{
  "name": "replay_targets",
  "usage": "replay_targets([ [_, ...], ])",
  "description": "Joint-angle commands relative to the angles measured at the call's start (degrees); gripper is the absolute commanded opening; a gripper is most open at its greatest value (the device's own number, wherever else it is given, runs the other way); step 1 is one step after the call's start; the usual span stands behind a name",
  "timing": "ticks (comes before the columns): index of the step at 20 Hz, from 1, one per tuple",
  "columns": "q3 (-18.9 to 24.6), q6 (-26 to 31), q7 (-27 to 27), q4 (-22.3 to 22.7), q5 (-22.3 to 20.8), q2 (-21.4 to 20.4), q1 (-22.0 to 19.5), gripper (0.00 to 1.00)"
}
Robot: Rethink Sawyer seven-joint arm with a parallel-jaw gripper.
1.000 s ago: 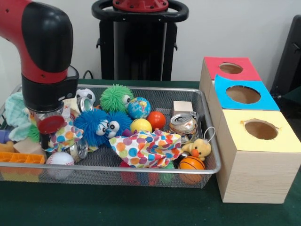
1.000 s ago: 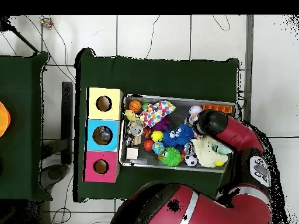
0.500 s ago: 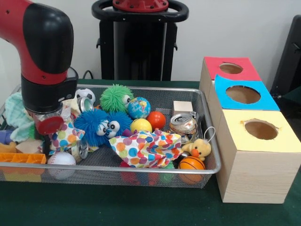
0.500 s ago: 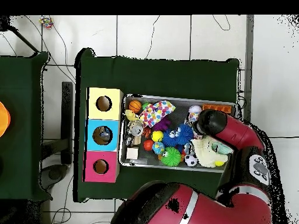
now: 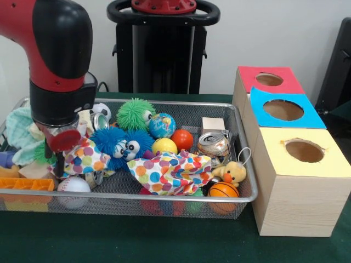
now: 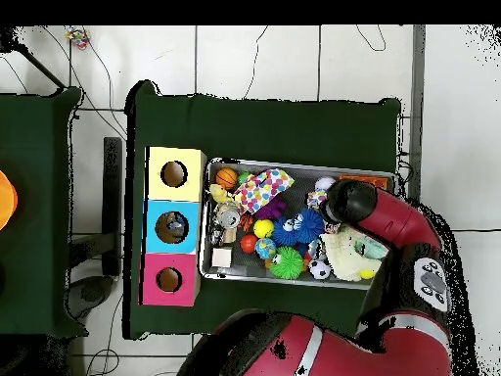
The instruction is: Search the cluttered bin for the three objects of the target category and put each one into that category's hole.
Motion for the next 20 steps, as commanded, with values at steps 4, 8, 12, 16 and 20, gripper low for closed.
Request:
replay_targets([
  [4,2.4,17.4,-2.3,3.8,-2.0,-12.1,2.2,1.00],
  [8,2.7,18.8,-3.1,4.3,-2.4,-14.4,2.2,1.00],
  [12,3.2,18.6,-2.5,4.1,-2.7,-14.6,2.1,1.00],
  [16,3.8,18.8,-1.9,3.1,-2.9,-13.8,1.9,1.00],
  [20,4.0,18.8,-0.2,2.5,-2.9,-13.1,2.4,1.00],
])
